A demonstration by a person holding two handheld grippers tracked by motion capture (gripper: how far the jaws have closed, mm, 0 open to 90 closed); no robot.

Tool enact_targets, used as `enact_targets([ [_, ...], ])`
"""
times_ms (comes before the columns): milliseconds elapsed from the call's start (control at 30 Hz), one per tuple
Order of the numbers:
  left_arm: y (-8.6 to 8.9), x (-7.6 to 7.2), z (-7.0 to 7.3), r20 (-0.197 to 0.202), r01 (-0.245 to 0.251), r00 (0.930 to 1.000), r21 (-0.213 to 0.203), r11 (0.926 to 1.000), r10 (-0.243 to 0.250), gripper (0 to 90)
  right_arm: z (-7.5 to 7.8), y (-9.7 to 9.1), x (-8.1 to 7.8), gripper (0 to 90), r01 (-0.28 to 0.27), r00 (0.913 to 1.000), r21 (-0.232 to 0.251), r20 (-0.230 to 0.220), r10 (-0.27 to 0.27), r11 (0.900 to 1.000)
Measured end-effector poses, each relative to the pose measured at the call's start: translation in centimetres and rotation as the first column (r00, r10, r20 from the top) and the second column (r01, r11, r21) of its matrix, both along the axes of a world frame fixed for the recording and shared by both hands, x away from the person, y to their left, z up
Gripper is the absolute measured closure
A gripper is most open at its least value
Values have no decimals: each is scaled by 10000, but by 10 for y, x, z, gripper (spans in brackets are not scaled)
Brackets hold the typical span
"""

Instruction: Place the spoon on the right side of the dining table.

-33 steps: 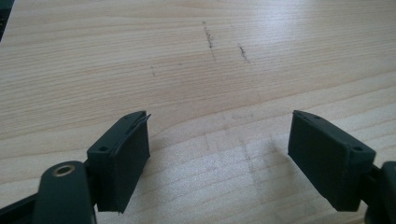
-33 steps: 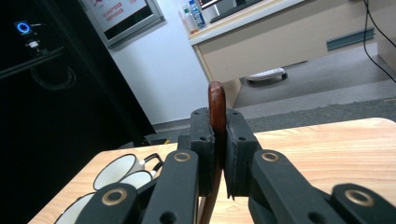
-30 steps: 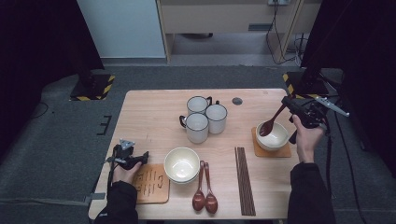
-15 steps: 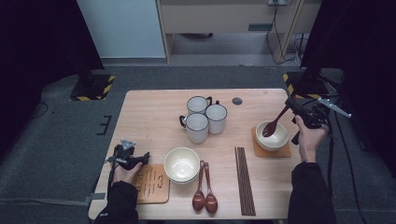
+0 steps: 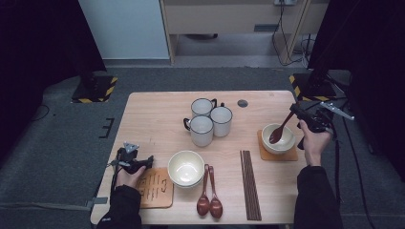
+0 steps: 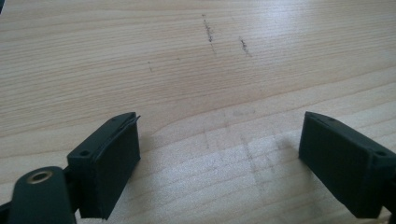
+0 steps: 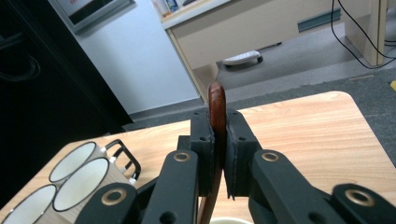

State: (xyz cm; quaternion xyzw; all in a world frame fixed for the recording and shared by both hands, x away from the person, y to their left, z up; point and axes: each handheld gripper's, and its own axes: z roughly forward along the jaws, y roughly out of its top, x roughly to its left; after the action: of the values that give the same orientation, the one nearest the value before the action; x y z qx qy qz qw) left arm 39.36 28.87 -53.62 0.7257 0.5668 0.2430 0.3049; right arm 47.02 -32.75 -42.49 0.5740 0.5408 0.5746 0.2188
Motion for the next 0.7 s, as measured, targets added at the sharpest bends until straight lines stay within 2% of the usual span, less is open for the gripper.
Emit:
enact_targets([
  [700,-1,1,-1,-115,-76,9999,42,10000,77,50,-14,7,5,832,-156,9965,-893,-837,81,9959],
])
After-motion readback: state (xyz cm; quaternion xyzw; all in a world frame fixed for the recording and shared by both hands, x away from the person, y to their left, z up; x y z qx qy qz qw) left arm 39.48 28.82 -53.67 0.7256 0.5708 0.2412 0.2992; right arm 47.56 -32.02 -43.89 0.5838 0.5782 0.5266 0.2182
